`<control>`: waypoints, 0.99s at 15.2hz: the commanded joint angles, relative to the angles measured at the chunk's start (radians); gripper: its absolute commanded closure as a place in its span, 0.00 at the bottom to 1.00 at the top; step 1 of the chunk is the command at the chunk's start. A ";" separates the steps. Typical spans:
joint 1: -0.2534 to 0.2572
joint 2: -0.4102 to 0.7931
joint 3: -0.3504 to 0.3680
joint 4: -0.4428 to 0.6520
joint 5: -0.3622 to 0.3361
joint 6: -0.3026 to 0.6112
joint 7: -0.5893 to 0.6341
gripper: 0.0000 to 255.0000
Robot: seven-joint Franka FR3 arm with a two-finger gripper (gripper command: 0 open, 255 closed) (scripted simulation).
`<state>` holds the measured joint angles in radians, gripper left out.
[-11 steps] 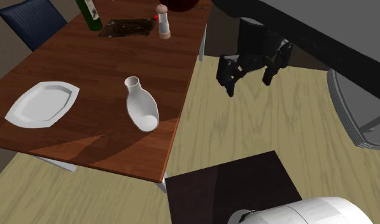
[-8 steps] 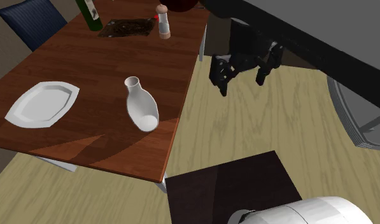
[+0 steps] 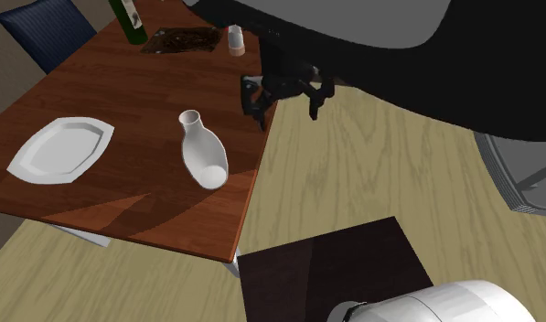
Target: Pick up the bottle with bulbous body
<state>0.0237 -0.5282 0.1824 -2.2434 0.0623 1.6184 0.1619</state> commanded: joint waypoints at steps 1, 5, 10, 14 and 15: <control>0.009 0.053 0.033 0.034 0.022 0.020 0.050 0.00; 0.021 0.174 0.091 0.118 0.045 0.061 0.139 0.00; 0.037 0.339 0.155 0.251 0.047 0.099 0.252 0.00; 0.057 0.483 0.197 0.380 0.027 0.117 0.345 0.00; 0.064 0.520 0.206 0.417 0.019 0.118 0.368 0.00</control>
<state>0.0820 -0.0515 0.3795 -1.8628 0.0897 1.7293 0.5058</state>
